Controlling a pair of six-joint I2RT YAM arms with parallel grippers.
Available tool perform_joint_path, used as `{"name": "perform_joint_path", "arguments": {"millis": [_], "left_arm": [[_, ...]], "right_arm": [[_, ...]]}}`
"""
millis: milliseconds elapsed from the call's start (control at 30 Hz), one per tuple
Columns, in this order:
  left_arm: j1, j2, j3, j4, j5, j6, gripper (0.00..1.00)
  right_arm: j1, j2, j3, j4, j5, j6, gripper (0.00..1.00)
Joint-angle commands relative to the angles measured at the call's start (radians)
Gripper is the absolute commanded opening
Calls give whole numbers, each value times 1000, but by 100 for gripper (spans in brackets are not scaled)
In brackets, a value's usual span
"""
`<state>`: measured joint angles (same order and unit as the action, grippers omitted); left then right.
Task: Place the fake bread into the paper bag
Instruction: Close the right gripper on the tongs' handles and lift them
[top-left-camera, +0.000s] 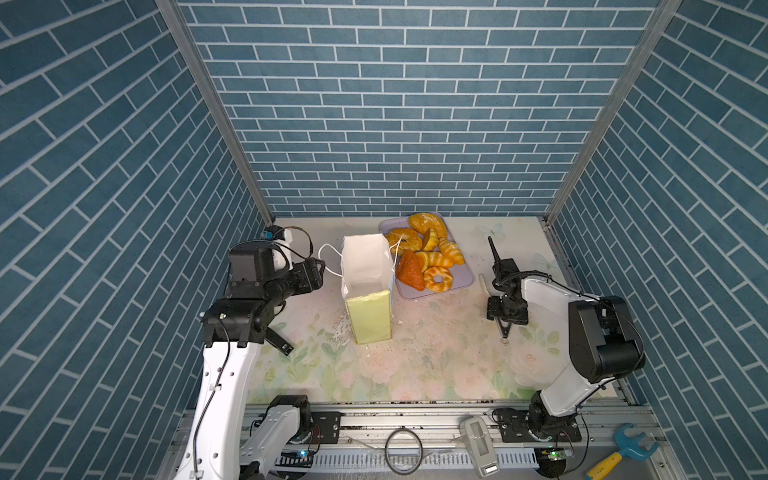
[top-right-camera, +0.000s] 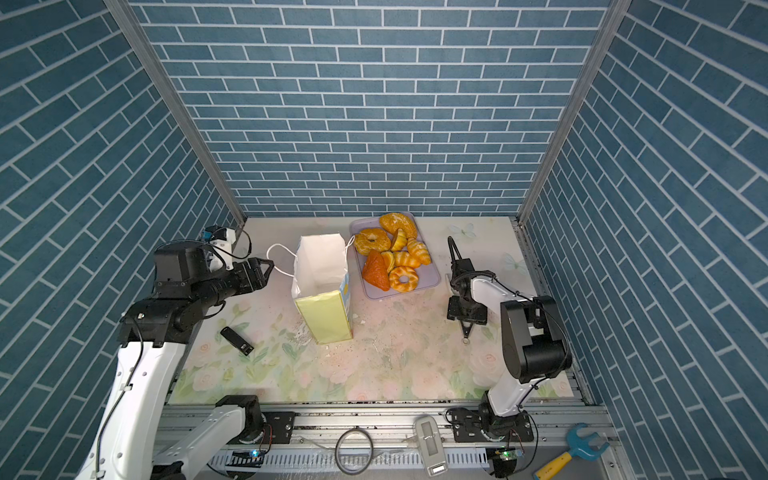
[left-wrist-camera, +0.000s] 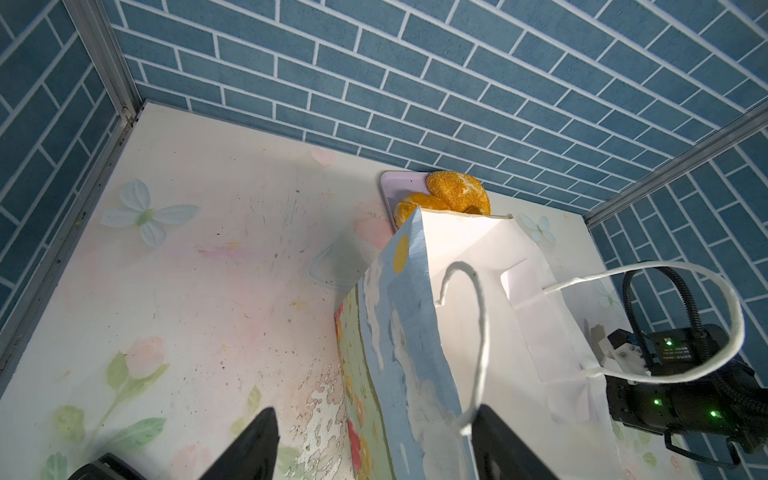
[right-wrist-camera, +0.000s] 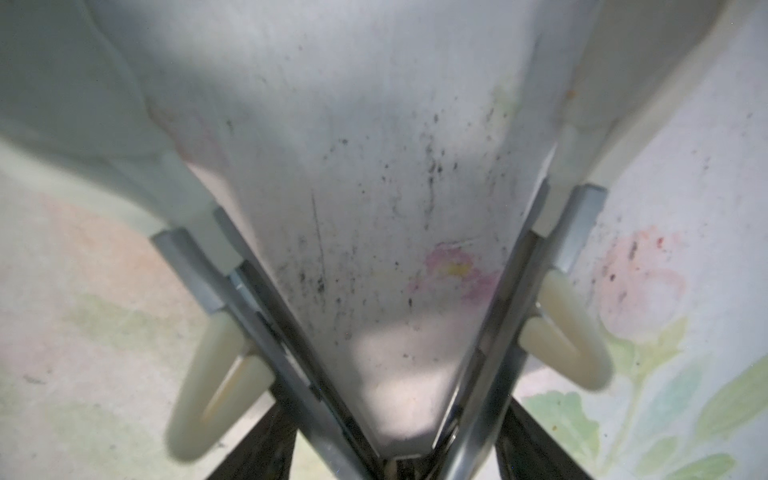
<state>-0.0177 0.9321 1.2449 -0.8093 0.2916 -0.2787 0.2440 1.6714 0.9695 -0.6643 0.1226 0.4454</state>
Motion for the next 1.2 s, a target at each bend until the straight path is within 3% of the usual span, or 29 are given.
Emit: {"name": "perform_joint_path", "arguments": {"millis": [0,300,600,1167], "left_arm": [[4,-16,18,-14,6,-4,75],[4,-20,22,-21,7,-5,75],[4,-20,21,-25,14,-13,75],[4,-24,33,-37,21,-43,75]], "right_arm": [[2,4,-31,7,-16,38,74],[-3,-33,-61,72,-90,64,73],[-6,-75,-49,13,24,41,77],[-14,2,-33,82,-44,13,77]]}}
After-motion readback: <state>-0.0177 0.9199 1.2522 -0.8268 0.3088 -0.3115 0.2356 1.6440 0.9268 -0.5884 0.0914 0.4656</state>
